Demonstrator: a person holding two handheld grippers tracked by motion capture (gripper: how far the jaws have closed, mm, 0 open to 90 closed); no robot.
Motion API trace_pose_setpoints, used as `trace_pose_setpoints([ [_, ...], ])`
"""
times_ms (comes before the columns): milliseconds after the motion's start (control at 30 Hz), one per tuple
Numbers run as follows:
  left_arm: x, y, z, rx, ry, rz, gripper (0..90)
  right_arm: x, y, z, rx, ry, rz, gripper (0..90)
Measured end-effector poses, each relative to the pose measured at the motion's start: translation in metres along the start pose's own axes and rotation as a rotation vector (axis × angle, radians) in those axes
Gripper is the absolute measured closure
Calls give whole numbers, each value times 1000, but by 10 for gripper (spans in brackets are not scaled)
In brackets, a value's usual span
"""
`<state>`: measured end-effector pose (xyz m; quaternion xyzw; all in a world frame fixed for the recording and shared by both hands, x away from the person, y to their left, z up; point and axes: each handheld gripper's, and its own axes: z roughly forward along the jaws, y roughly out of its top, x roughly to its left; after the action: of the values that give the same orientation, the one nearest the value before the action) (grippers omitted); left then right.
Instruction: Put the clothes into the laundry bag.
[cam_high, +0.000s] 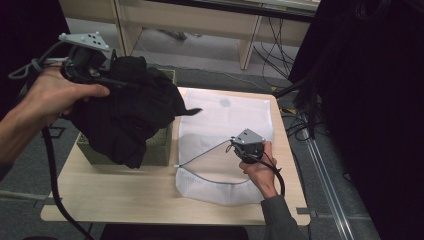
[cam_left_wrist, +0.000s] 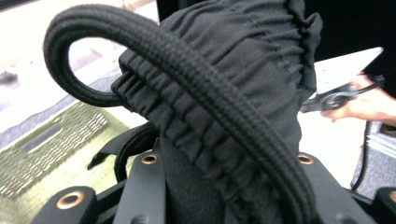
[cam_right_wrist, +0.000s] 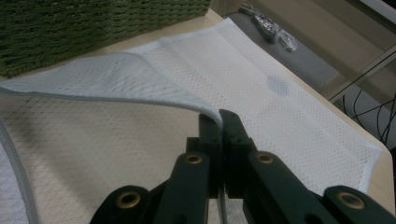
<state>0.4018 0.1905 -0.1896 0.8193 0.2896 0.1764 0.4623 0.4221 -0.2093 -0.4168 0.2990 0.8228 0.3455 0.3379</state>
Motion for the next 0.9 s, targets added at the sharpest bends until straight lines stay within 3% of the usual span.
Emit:
trace_pose_setpoints([
  [67, -20, -5, -2, -7, -75, -1, 641, -1, 0, -1, 3, 2, 0, 893],
  [133, -27, -8, -2, -13, -89, -6, 640, -1, 0, -1, -3, -1, -3, 894],
  [200, -48, -17, 4, -18, -134, 7, 638, -2, -1, -1, 8, 3, -3, 893],
  [233, -48, -17, 4, -18, -134, 7, 638, -2, -1, 1, -4, -6, -2, 893],
  [267, -60, -25, 13, 1, -178, 19, 637, -2, -1, 1, -3, -5, -1, 893],
  [333, -65, -28, 17, 6, -181, 32, 637, -2, -1, 1, -3, -6, -1, 893],
  [367, -71, -34, 24, 24, -223, 44, 636, -2, -1, 0, 0, -5, 4, 893],
  [400, -80, -44, 37, 35, -234, 45, 636, -2, -1, 0, -1, -4, 5, 893],
  [500, -91, -64, 67, 72, -274, 55, 634, -2, -1, 0, 0, -4, -4, 893],
  [533, -91, -64, 67, 72, -274, 55, 634, -2, -1, 0, 0, -4, -4, 893],
  [600, -96, -82, 93, 82, -293, 35, 632, -2, -1, 0, 3, 4, -3, 893],
  [700, -100, -93, 114, 87, -302, 20, 632, -2, -1, 0, -2, -2, -2, 893],
  [733, -100, -93, 114, 87, -302, 20, 632, -2, -1, 0, -4, -4, -3, 894],
  [767, -103, -101, 129, 92, -317, 17, 632, -2, -1, 0, -4, -3, -2, 893],
  [833, -105, -103, 136, 94, -312, 22, 632, -2, -1, 1, -4, -3, -2, 894],
  [900, -112, -112, 156, 106, -325, 9, 632, -3, 0, 0, -2, 9, -19, 894],
])
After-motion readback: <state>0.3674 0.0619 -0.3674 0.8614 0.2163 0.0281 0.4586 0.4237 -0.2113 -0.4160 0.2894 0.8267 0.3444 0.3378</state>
